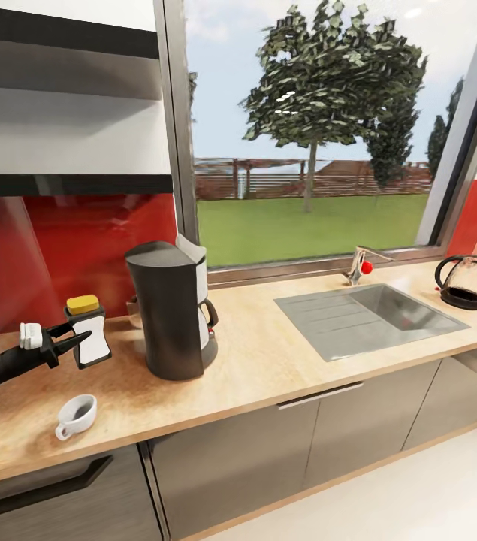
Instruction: Set up a coffee station on the kitchen countertop: keep the coffee maker on the countertop, move the bottle of coffee from the kitchen shelf to the counter next to the coffee maker, place a paper coffee filter on top of the coffee maker, put the saucer next to the coffee maker with the coffee cup on the saucer, and place the electric kettle next to the coffee maker.
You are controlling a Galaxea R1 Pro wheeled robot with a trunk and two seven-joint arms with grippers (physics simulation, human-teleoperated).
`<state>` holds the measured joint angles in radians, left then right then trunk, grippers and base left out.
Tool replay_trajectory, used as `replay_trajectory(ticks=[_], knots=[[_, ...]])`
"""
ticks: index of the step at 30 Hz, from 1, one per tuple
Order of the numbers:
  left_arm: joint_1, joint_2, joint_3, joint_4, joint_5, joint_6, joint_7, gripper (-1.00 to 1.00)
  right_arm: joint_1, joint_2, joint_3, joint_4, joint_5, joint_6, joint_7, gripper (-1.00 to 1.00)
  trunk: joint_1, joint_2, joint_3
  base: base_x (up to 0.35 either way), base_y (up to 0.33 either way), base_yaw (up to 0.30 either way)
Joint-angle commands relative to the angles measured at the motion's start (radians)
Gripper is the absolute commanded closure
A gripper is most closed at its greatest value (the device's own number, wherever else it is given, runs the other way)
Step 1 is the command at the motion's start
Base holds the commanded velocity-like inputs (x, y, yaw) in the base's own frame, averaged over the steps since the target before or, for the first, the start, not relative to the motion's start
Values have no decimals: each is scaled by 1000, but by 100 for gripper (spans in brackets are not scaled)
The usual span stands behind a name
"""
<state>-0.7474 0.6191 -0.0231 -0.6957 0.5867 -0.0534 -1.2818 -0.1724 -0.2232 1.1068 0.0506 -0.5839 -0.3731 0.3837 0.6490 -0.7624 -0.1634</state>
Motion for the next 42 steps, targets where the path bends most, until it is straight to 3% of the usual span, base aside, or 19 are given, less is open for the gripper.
replay_trajectory(ticks=[1, 42], knots=[[-1, 1, -2, 1, 4, -7, -2, 100, -1, 1, 7, 3, -11, -4, 7, -100, 4, -9, -5, 0, 0, 0], [-1, 1, -1, 1, 4, -7, -3, 100, -1, 1, 7, 3, -11, -4, 7, -100, 161, -296, -133, 0, 0, 0]])
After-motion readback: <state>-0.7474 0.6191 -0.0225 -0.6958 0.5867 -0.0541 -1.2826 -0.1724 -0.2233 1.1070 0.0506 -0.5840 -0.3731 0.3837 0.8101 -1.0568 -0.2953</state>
